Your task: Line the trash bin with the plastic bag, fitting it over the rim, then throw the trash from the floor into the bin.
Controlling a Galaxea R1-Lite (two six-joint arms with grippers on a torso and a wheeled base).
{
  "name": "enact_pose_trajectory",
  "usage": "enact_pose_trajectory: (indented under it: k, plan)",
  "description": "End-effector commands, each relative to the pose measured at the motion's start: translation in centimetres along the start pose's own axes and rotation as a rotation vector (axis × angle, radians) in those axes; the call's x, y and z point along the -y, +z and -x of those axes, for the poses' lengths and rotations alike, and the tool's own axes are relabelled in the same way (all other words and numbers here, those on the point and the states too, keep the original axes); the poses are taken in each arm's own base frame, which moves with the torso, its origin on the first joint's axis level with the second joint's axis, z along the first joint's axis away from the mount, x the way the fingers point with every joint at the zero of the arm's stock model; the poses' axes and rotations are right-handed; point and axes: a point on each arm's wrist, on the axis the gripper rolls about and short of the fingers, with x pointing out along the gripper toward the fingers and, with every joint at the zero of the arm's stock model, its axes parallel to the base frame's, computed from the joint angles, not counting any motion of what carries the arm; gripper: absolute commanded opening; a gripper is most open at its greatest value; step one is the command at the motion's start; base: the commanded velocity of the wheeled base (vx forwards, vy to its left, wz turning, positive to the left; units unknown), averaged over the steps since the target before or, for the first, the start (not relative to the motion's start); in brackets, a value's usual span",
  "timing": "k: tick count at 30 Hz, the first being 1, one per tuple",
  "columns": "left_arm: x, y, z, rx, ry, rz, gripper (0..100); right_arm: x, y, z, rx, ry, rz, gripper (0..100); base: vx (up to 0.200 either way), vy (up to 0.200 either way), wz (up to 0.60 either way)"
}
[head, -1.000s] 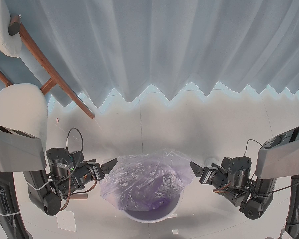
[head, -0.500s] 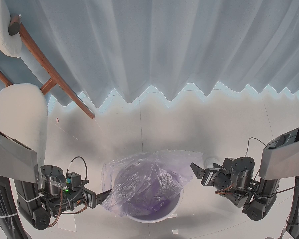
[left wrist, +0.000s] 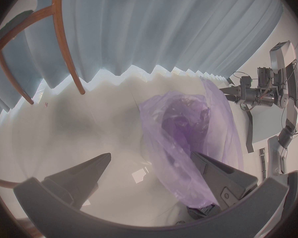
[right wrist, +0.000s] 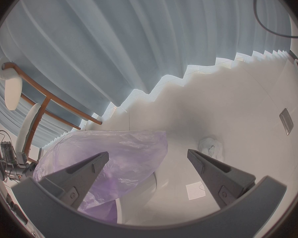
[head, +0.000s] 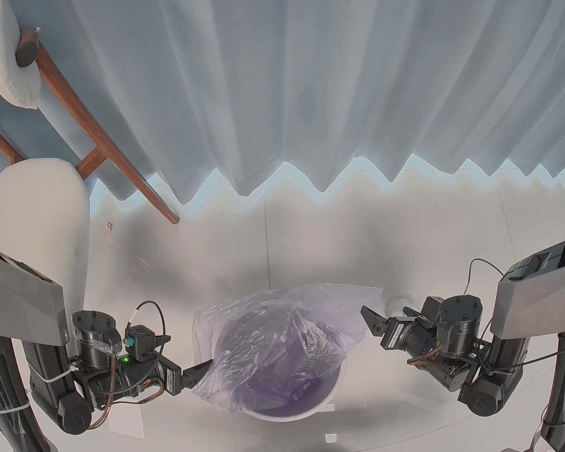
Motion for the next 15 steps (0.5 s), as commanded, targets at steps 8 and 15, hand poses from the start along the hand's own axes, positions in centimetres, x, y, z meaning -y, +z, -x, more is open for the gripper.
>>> enact_pose_trajectory:
  k: [8, 15]
  plan:
    - [-0.3, 2.4, -1.6, 0.122, -0.013, 0.008, 100, -0.1, 0.1, -0.1, 0.013, 0.007, -0.002, 100, -0.025, 0.000, 0.00]
    - [-0.1, 2.1, -1.1, 0.105, 0.000, 0.049, 100, -0.2, 0.2, -0.2, 0.019, 0.009, -0.004, 100, -0.200, 0.000, 0.00]
